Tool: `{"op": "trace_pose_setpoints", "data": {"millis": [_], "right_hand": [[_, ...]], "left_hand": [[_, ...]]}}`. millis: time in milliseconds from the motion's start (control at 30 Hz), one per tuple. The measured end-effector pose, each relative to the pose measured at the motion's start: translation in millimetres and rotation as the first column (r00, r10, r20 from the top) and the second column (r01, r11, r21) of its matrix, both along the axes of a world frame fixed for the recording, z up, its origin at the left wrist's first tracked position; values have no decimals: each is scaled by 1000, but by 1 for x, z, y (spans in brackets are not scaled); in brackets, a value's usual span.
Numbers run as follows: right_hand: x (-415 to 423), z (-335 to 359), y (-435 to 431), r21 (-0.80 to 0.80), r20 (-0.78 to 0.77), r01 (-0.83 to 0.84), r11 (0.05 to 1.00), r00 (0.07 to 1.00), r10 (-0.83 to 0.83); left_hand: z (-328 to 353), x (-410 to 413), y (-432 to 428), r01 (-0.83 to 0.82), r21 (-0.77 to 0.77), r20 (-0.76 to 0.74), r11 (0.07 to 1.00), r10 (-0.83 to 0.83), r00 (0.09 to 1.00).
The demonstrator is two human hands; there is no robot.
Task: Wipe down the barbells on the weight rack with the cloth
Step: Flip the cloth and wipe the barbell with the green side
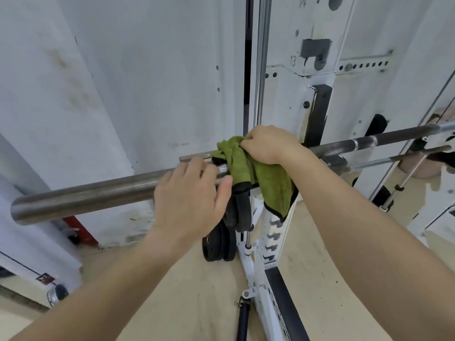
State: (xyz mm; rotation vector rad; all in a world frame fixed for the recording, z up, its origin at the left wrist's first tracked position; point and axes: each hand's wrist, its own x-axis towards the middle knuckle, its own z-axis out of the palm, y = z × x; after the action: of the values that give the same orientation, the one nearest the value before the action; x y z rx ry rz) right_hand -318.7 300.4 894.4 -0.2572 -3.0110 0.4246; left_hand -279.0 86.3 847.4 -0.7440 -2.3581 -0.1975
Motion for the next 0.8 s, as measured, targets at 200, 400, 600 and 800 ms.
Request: {"op": "trace_pose_setpoints", "data": {"millis": [200, 400, 600, 800], "right_hand": [[2, 0, -3, 21, -48, 17, 1000, 999, -16], [-5, 4, -10, 33, 31, 54, 998, 998, -55], [-12, 15, -52, 29, -129, -8, 1000, 992, 11], [-25, 3, -201, -271, -368, -300, 915, 910, 189]], "left_hand": [[54, -74, 21, -94, -169, 648, 981, 182, 740], [10, -29, 12, -112, -175, 202, 978, 147, 968], [-26, 23, -35, 183, 271, 181, 945, -237, 954], [-25, 6, -154, -63, 877, 145, 476, -138, 980]]}}
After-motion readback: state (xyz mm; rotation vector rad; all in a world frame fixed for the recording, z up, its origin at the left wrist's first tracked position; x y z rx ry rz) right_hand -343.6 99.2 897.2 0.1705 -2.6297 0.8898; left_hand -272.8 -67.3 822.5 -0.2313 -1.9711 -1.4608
